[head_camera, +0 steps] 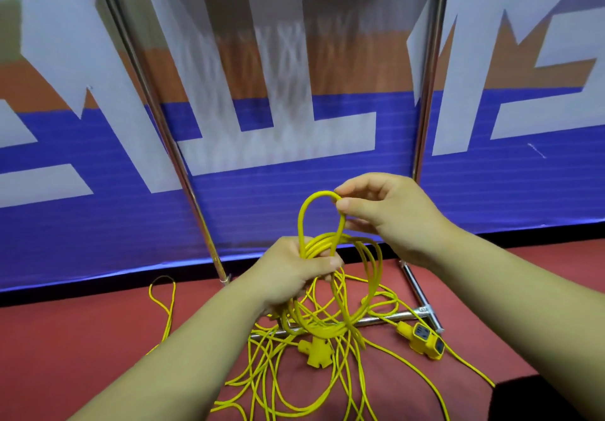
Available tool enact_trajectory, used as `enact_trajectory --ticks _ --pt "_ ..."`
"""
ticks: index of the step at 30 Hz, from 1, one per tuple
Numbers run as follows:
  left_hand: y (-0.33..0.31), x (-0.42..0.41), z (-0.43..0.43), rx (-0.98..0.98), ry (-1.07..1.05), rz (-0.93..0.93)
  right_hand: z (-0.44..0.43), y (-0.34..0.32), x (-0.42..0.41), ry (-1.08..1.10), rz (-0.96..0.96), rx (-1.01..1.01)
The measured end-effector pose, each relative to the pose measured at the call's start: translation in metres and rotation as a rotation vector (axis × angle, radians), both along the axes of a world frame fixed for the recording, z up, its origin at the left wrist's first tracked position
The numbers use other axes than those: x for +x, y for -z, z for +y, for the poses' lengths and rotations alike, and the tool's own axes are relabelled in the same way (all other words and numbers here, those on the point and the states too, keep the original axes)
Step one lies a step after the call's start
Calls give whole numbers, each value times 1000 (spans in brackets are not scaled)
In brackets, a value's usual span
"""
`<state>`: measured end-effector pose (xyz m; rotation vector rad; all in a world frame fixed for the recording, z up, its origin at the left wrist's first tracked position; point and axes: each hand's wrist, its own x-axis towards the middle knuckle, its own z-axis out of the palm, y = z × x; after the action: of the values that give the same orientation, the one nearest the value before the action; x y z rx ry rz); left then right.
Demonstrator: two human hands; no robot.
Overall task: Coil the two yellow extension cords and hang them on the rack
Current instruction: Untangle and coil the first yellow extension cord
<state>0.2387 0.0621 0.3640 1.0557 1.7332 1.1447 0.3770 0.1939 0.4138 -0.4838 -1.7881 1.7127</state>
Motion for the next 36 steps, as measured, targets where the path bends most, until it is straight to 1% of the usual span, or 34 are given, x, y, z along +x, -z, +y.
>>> enact_trajectory --ticks 2,5,8,10,12,14,17,21,23,25,27,29,30,32,33,34,36 --pt "-5 -3 4 34 -37 -26 9 6 4 52 -8 19" --pt "-17 -13 3 178 -162 -198 27 18 13 64 -112 193" --pt "-33 -21 0 336 -288 -339 38 38 19 -40 -211 237" --pt "-44 -23 -3 412 -327 -409 37 54 18 -146 -300 277" --pt "-52 -24 -5 458 -342 -460 34 68 15 -219 -386 372" --pt "-57 -24 -6 498 -342 -496 31 74 10 -261 -414 456" --pt "-62 -25 -8 545 -344 -564 30 76 3 -269 -397 520" --pt "-65 -25 -9 571 -352 -644 31 84 -5 -261 -384 549" --pt "-65 -24 -10 572 -357 -646 30 87 -10 -247 -393 515" --pt "-64 -26 -11 575 -369 -651 27 86 -12 -260 -388 436" --pt "-62 -33 -13 547 -414 -657 25 82 -11 -286 -371 352" --pt "-56 -41 -16 449 -493 -616 24 76 -11 -229 -292 247" --pt "-51 -43 -17 369 -535 -575 24 72 -11 -155 -227 160" --pt "-40 -45 -17 178 -576 -490 28 67 -15 73 -102 -3" --pt "-36 -44 -16 93 -573 -464 32 66 -18 201 -79 -23" --pt "-34 -42 -15 32 -566 -455 37 66 -19 310 -99 13" --pt "-33 -40 -13 0 -550 -483 47 74 -20 424 -255 204"
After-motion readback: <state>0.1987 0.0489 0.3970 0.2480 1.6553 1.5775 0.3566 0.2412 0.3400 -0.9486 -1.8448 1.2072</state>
